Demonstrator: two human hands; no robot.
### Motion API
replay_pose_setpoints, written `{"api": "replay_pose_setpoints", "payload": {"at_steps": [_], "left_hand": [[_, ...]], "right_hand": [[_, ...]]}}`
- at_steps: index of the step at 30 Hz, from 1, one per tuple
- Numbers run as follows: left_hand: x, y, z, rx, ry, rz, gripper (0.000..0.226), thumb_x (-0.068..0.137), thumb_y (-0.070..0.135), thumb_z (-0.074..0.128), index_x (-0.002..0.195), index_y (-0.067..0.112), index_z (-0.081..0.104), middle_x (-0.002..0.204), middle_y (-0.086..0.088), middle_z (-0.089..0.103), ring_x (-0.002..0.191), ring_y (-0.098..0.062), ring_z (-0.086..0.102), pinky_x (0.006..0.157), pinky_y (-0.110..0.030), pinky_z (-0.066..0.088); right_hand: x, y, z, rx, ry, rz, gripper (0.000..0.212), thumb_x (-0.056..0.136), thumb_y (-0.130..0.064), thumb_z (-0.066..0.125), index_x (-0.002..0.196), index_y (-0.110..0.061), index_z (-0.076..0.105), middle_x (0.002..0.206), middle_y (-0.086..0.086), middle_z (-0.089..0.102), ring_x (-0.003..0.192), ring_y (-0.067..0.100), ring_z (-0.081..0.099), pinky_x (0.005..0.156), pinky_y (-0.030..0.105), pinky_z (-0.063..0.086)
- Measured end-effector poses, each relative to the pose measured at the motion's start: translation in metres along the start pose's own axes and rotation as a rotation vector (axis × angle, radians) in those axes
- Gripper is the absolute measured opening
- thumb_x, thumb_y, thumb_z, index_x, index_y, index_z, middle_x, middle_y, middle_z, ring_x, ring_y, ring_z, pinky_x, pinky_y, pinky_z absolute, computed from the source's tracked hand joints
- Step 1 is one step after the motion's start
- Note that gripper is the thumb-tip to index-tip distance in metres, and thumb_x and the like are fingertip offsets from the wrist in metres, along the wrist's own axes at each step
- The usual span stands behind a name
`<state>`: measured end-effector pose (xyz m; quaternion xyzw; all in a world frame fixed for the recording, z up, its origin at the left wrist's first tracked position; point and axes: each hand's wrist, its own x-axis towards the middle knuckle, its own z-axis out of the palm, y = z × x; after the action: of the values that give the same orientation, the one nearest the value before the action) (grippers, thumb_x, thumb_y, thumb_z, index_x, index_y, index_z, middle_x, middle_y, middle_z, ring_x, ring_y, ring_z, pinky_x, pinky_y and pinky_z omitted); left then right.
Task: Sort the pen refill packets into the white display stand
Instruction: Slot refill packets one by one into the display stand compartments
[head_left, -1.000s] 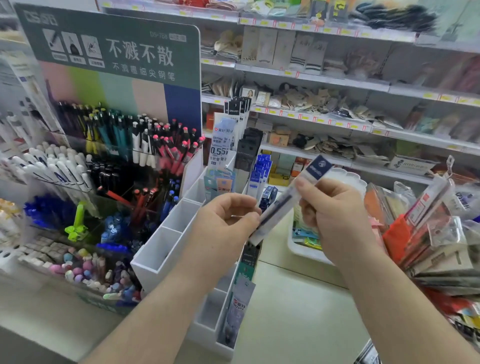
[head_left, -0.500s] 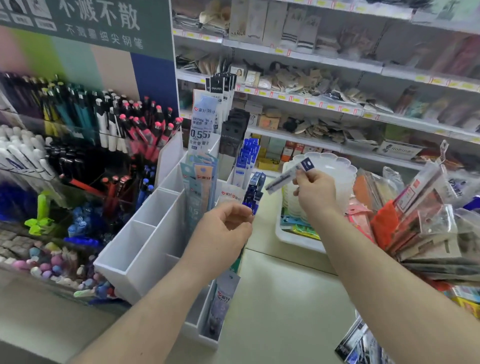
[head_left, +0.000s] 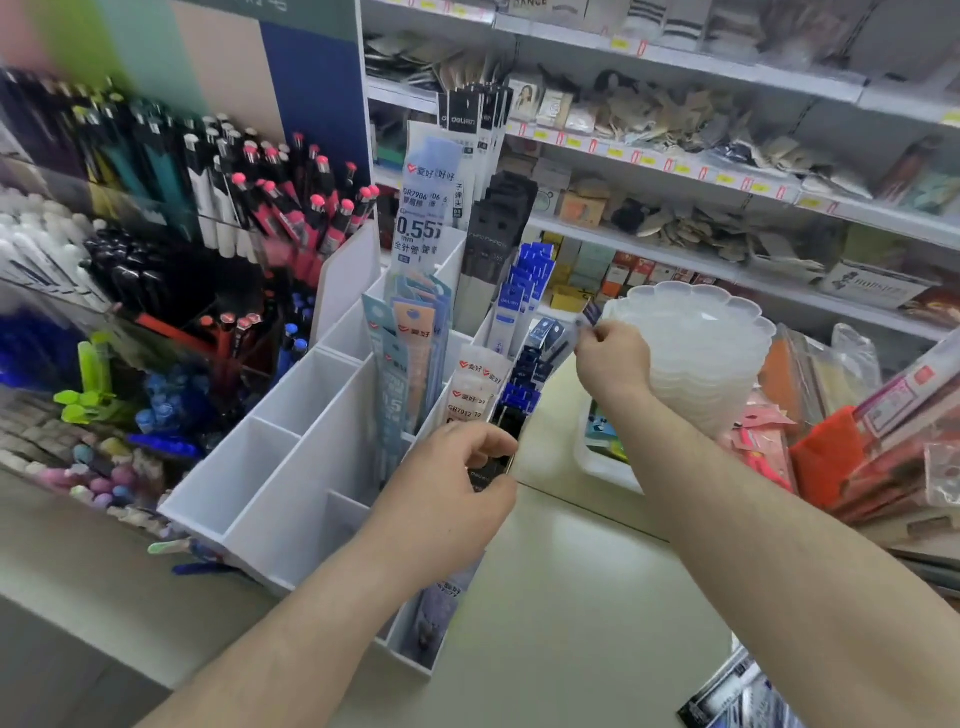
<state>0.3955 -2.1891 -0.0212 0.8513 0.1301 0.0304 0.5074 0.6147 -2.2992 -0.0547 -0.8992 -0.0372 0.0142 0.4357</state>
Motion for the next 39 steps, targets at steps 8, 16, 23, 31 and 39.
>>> {"api": "replay_pose_setpoints", "payload": {"at_steps": [8,16,23,31,39], "left_hand": [[0.002,0.002,0.012,0.015,0.03,-0.059,0.022,0.09,0.023,0.062,0.102,0.042,0.059,0.11,0.026,0.058,0.102,0.017,0.05,0.077,0.003,0.036],[0.007,0.004,0.025,-0.042,0.065,-0.086,0.023,0.088,0.018,0.064,0.094,0.04,0.06,0.106,0.022,0.062,0.101,0.01,0.055,0.083,-0.008,0.043],[-0.005,0.0,0.031,-0.024,0.096,-0.102,0.022,0.087,0.017,0.064,0.096,0.037,0.062,0.1,0.022,0.062,0.095,0.009,0.056,0.078,-0.004,0.041],[-0.009,0.003,0.048,0.222,0.086,0.033,0.028,0.091,0.018,0.059,0.118,0.026,0.063,0.113,0.017,0.057,0.109,-0.001,0.051,0.094,-0.013,0.036],[0.003,0.011,0.088,0.437,0.195,0.368,0.024,0.07,0.017,0.06,0.092,0.017,0.069,0.086,0.004,0.069,0.083,-0.025,0.063,0.08,-0.033,0.038]], "right_hand": [[-0.038,0.002,-0.024,0.182,0.249,-0.277,0.029,0.1,-0.015,0.055,0.071,-0.016,0.052,0.063,-0.01,0.045,0.059,0.004,0.04,0.054,0.012,0.03],[-0.018,0.019,0.017,-0.142,-0.142,-0.244,0.03,0.1,-0.027,0.054,0.075,-0.014,0.064,0.071,0.005,0.064,0.074,0.027,0.059,0.063,0.034,0.041],[-0.025,0.046,0.035,-0.288,-0.317,-0.139,0.022,0.093,-0.017,0.055,0.075,-0.011,0.067,0.078,0.016,0.072,0.079,0.036,0.069,0.075,0.043,0.058],[-0.029,0.049,0.019,-0.261,-0.384,-0.086,0.025,0.092,-0.024,0.065,0.112,-0.011,0.072,0.097,0.008,0.076,0.084,0.024,0.073,0.086,0.039,0.056],[-0.079,0.066,-0.049,0.031,-0.305,0.004,0.012,0.088,-0.011,0.064,0.085,-0.021,0.072,0.075,-0.003,0.073,0.058,0.011,0.069,0.062,0.028,0.055]]}}
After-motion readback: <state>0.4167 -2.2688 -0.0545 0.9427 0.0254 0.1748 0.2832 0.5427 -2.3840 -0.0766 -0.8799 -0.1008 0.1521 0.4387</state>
